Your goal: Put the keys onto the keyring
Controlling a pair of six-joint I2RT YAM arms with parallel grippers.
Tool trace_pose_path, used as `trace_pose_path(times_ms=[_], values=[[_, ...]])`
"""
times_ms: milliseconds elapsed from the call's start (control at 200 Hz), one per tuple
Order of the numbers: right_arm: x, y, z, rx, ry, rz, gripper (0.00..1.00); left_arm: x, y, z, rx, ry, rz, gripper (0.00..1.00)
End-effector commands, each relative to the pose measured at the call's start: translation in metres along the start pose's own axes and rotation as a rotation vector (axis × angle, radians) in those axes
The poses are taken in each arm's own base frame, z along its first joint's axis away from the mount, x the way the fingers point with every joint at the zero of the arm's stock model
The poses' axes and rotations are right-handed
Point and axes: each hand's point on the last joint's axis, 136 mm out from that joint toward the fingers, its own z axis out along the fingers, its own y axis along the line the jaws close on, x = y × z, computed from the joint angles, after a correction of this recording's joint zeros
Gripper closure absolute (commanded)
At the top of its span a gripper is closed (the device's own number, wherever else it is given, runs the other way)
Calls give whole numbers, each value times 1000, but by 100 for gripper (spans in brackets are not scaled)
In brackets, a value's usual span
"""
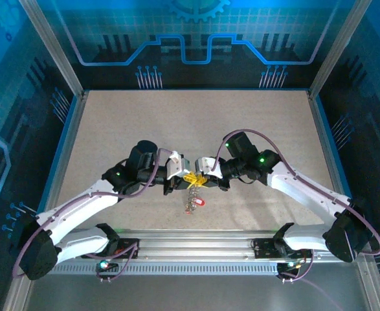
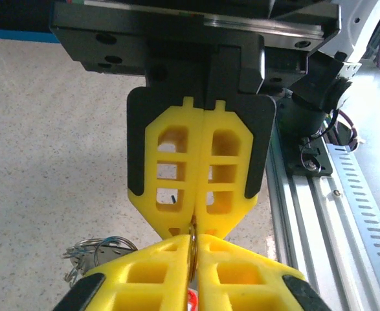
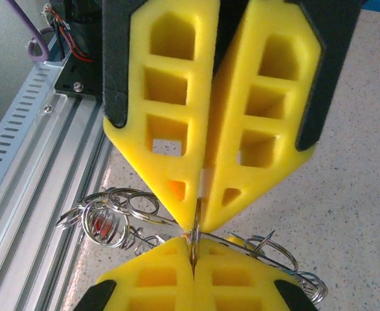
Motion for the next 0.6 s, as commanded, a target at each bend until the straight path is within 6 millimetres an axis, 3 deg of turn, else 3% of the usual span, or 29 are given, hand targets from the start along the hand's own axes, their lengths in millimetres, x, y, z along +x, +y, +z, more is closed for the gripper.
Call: trace_pose_path(times_ms=[0, 120, 285, 375, 450, 525, 595], values=[[-13, 0, -2, -13, -40, -34, 100, -1, -4, 4, 36, 7, 5, 94], [-18, -3, -4, -4, -63, -35, 100, 8, -5, 6, 47, 35, 1, 83], [-20, -4, -6, -2, -67, -36, 100, 12, -7, 5, 55, 59, 12, 82], [-20, -4, -6, -4, -69, -36, 100, 12, -8, 5, 56, 59, 16, 87], [-20, -4, -5, -5, -69, -35, 100, 9, -8, 4, 53, 49, 24, 100], [-20, -4, -5, -3, -69, -33, 100, 3, -7, 2, 43, 29, 37, 100], [-20, -3, -6, -6, -73, -31, 83, -4, -6, -1, 25, -6, 55, 100]])
